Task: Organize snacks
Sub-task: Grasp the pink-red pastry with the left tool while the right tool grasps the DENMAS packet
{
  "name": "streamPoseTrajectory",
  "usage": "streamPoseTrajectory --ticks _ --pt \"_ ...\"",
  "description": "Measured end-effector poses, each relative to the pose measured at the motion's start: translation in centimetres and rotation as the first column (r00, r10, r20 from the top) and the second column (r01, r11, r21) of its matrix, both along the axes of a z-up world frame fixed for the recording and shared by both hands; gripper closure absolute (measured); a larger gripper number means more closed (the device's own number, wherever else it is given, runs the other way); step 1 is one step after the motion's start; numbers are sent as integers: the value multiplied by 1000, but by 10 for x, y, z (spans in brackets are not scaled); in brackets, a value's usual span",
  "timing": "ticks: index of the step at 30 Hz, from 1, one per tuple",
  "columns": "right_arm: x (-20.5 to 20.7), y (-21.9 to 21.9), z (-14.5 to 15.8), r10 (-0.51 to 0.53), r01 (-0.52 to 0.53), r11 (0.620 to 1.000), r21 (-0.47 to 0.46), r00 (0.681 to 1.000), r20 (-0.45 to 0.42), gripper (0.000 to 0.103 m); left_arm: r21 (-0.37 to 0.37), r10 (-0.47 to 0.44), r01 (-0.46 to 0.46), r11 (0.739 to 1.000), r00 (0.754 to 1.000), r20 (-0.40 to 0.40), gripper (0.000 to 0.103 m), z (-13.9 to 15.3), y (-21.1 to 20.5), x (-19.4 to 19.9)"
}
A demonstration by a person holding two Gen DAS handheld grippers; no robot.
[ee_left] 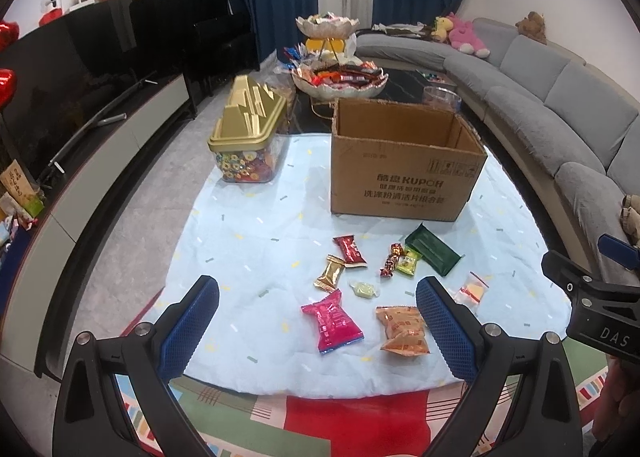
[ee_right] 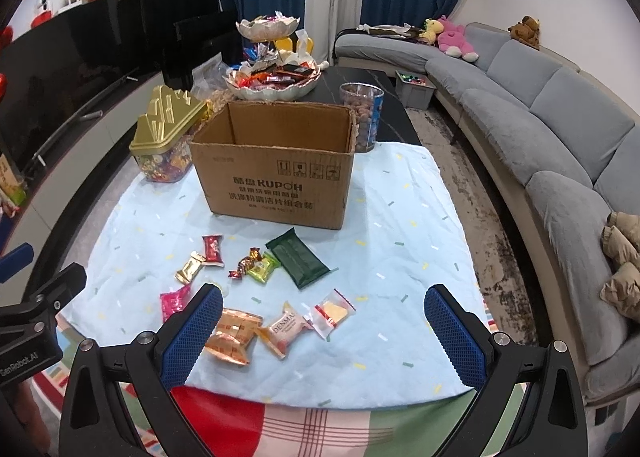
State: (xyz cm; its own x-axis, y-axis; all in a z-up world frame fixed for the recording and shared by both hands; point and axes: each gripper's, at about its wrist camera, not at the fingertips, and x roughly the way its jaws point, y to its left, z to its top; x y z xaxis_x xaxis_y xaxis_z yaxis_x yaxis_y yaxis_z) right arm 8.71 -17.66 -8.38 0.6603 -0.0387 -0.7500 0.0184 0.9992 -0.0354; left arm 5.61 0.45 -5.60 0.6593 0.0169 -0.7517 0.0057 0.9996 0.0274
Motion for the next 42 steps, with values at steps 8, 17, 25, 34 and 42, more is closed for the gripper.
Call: streamPoseTrajectory --ticks 8,17,25,34,42 --pt "20 -3 -21 -10 10 1000 -5 999 -48 2 -6 32 -32 999 999 -9 2 -19 -6 21" --pt "39 -1 -54 -13 14 1000 6 994 -110 8 -15 57 -58 998 995 -78 9 -55 -8 39" --pt "56 13 -86 17 -6 998 55 982 -189 15 -27 91 -96 995 985 -145 16 -87 -3 52" --pt "73 20 -121 1 23 996 83 960 -279 20 -38 106 -117 992 972 -210 18 -120 -5 63" --pt "81 23 -144 -8 35 997 73 942 -336 23 -50 113 -132 990 953 -282 26 -147 -3 73"
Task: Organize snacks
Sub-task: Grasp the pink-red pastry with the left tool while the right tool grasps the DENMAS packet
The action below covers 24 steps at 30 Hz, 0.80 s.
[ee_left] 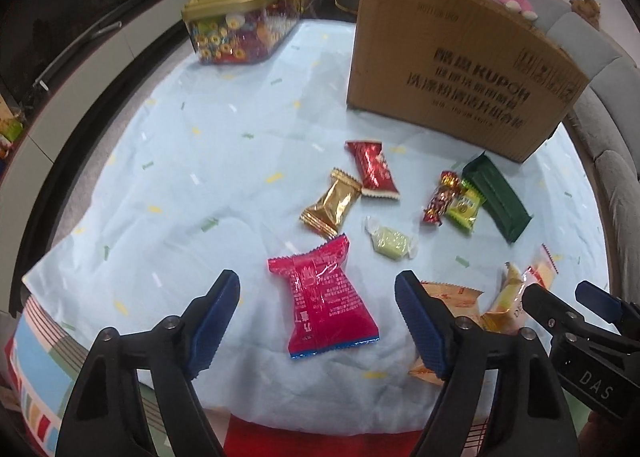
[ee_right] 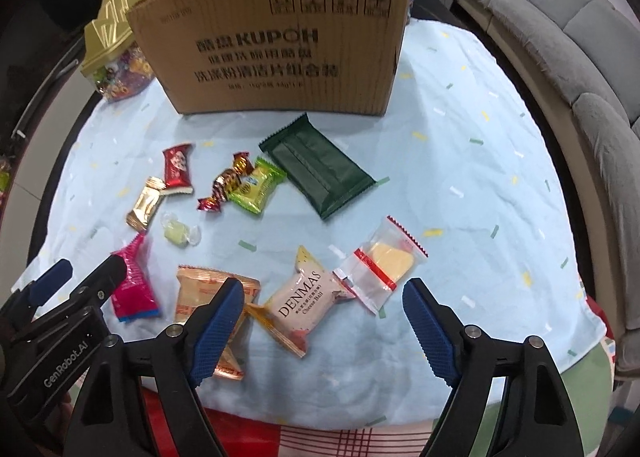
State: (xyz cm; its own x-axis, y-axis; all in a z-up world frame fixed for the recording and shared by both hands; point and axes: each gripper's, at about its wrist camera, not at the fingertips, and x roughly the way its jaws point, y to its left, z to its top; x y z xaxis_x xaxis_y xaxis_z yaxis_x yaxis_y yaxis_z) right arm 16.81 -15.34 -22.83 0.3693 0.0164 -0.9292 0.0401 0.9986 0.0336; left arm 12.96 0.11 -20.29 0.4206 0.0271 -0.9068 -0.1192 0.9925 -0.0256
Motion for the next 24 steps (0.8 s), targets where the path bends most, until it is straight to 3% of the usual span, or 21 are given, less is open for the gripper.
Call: streamPoseTrajectory --ticks 14,19,24 --pt "16 4 -34 -14 18 999 41 996 -90 41 -35 12 -15 999 996 -84 44 -34 4 17" --pt "19 6 -42 -24 29 999 43 994 -106 45 -49 1 -6 999 995 -99 59 -41 3 23" --pt "20 11 -44 -6 10 999 35 995 -103 50 -56 -8 2 998 996 -92 65 -43 1 24"
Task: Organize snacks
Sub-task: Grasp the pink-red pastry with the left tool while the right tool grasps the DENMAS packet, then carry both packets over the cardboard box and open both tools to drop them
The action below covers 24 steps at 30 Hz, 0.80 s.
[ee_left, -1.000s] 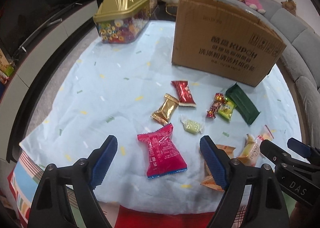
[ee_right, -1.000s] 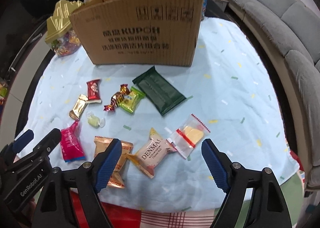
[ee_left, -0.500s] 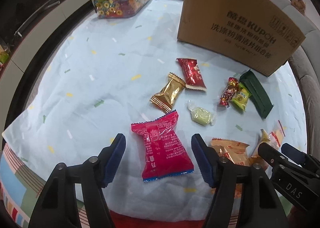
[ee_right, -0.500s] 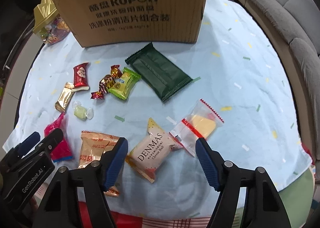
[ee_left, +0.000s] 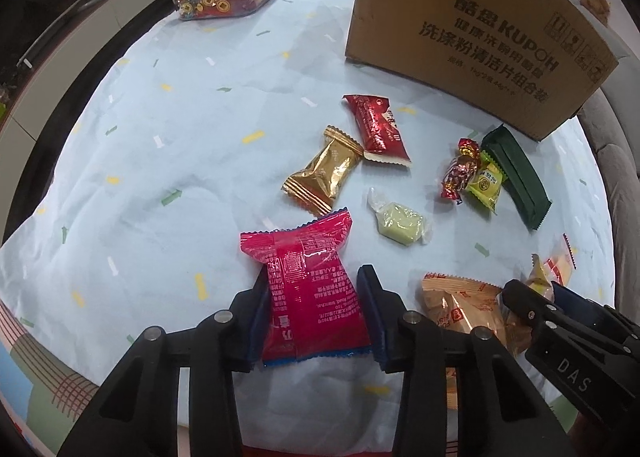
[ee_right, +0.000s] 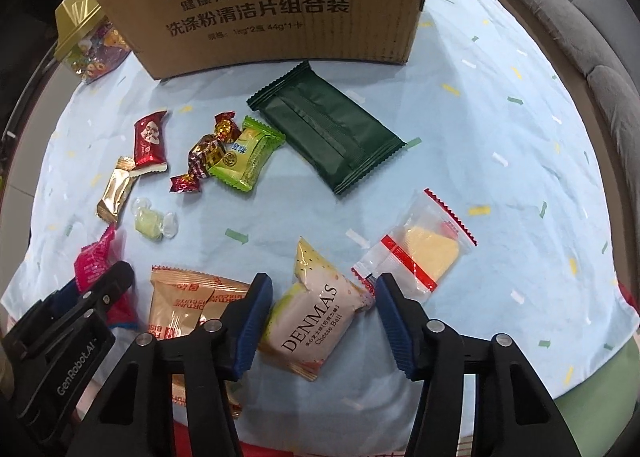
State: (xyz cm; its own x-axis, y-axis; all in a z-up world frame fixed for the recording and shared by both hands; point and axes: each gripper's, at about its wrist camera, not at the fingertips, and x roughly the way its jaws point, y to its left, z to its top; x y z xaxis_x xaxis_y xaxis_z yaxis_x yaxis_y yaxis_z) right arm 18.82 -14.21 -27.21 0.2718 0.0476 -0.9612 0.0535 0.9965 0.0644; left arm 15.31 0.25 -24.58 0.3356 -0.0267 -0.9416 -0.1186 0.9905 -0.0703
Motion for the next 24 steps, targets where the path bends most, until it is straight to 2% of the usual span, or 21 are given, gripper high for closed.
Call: streamPoseTrajectory --ticks 2,5,14,24 --pt "1 0 -1 8 -8 1000 10 1000 1 59 0 -7 7 1000 1000 5 65 0 0 0" --pt "1 4 -2 21 -21 999 25 1000 5 63 2 -14 14 1000 1000 15 68 2 -1 -1" --pt "-5 5 19 35 -37 999 33 998 57 66 17 -30 29 999 998 55 71 19 -5 -11" --pt "-11 4 58 49 -53 998 24 988 149 66 46 -49 43 998 988 145 71 59 -6 -24"
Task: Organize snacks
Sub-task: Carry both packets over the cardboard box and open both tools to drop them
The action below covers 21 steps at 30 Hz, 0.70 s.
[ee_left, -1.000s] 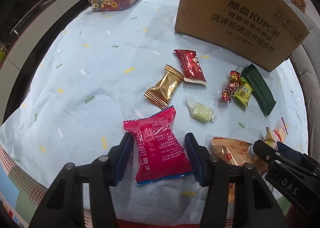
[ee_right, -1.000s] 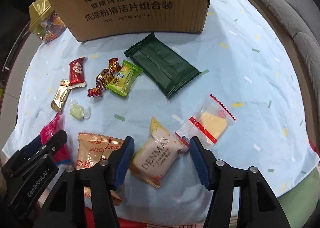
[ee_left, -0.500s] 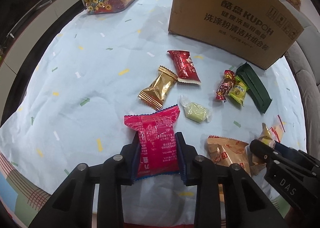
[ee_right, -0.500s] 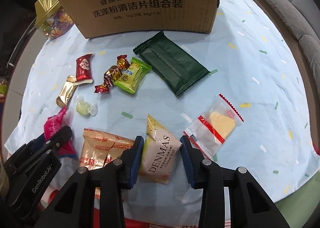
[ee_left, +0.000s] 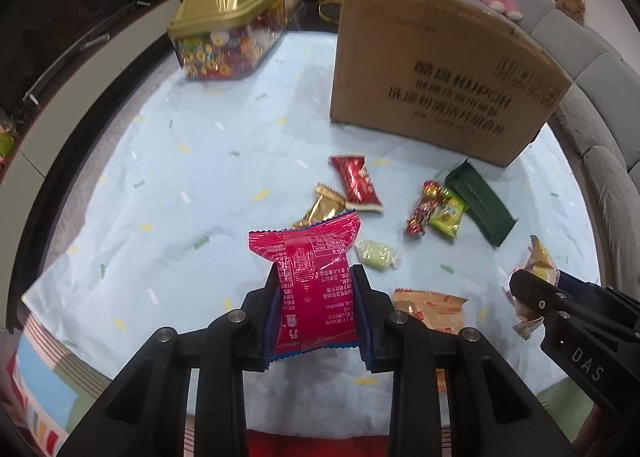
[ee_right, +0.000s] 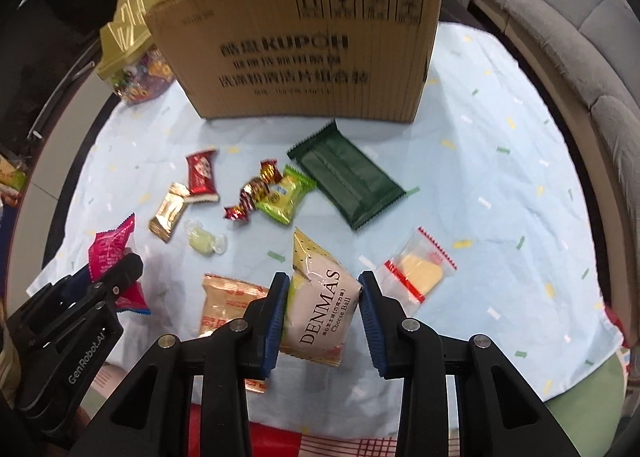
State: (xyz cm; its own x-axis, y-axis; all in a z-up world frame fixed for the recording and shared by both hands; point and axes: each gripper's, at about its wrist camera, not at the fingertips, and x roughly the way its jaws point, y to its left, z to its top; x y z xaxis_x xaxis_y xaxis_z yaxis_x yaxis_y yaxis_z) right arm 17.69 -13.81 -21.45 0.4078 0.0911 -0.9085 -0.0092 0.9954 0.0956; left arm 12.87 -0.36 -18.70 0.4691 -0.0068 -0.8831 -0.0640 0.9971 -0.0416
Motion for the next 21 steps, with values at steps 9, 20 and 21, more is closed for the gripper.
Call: streamPoseTrajectory --ticks 9,20,21 --pt "-16 -8 41 19 -19 1000 -3 995 95 66 17 -19 18 1000 997 75 71 39 -2 -8" --pt "-25 -6 85 36 -33 999 -18 980 194 66 30 -44 40 999 986 162 71 85 -8 -7" --pt "-26 -6 88 38 -35 999 -21 979 200 66 30 -47 42 999 985 168 71 88 -9 -7"
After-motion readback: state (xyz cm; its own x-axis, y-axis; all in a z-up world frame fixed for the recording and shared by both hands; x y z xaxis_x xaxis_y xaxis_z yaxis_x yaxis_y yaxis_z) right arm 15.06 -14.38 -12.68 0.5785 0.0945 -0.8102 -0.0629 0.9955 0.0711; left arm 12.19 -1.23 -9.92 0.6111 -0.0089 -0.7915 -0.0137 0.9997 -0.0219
